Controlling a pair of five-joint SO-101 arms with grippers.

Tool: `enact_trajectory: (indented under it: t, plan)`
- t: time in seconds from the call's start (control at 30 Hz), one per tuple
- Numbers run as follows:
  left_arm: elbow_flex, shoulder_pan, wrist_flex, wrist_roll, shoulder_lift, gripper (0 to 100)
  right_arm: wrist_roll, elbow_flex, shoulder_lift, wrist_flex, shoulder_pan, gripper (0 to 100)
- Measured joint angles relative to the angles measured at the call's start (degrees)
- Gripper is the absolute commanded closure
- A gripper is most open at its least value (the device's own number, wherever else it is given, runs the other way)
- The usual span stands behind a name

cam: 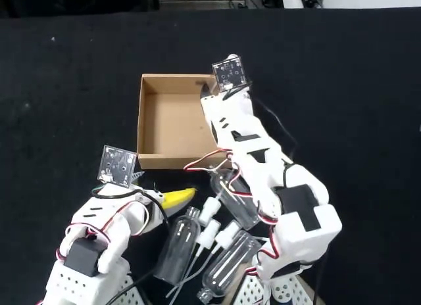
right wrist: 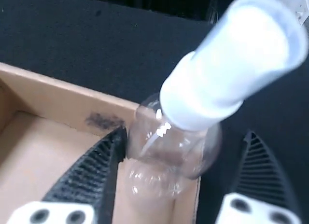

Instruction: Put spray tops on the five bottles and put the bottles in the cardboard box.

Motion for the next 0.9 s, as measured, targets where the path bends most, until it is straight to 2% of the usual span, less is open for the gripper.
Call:
enact_trajectory:
  t: [0.17,0.9]
  plan:
    - [0.0,0.0,0.0,0.0,0.0,61,0.0,0.0,-2.0,4.3,0.0,63.7]
    - [0.0,0.0,0.0,0.0,0.0,61,0.0,0.1,-7.3,9.1,0.1,63.8]
